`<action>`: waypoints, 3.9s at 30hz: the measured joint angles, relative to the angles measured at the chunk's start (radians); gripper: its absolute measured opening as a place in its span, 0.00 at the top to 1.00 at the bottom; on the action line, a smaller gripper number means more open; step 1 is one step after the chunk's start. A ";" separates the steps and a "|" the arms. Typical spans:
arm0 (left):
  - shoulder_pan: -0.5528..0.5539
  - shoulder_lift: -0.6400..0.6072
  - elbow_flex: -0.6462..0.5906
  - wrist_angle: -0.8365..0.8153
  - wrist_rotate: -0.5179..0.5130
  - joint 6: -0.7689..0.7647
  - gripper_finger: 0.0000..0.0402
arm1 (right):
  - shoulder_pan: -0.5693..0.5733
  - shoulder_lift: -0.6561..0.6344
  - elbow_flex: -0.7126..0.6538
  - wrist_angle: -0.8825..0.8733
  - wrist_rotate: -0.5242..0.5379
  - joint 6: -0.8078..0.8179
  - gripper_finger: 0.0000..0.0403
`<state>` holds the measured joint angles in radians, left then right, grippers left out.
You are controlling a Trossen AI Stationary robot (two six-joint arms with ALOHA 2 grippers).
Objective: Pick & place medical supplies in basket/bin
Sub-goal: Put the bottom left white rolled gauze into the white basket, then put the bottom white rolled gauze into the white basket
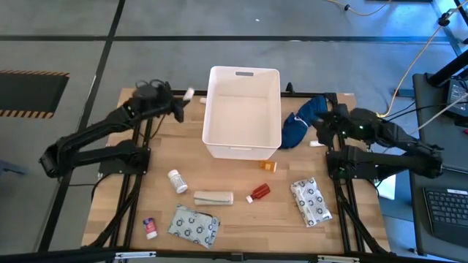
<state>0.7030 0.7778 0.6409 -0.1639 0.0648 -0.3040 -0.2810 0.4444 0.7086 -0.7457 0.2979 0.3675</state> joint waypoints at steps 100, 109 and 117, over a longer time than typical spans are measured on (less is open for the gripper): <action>-0.322 1.026 1.274 -0.663 -0.334 0.629 0.57 | -0.115 0.868 0.032 -0.485 -0.119 -0.137 0.45; -0.373 0.978 1.274 -0.664 -0.334 0.595 0.57 | -0.190 1.022 0.032 -0.485 -0.113 -0.142 0.45; -0.390 0.978 1.274 -0.664 -0.335 0.595 0.57 | -0.190 1.067 0.032 -0.486 -0.113 -0.141 0.45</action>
<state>0.3134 1.7557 1.9144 -0.8280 -0.2707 0.2913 -0.4706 1.5115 0.7410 -1.2322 0.1844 0.2264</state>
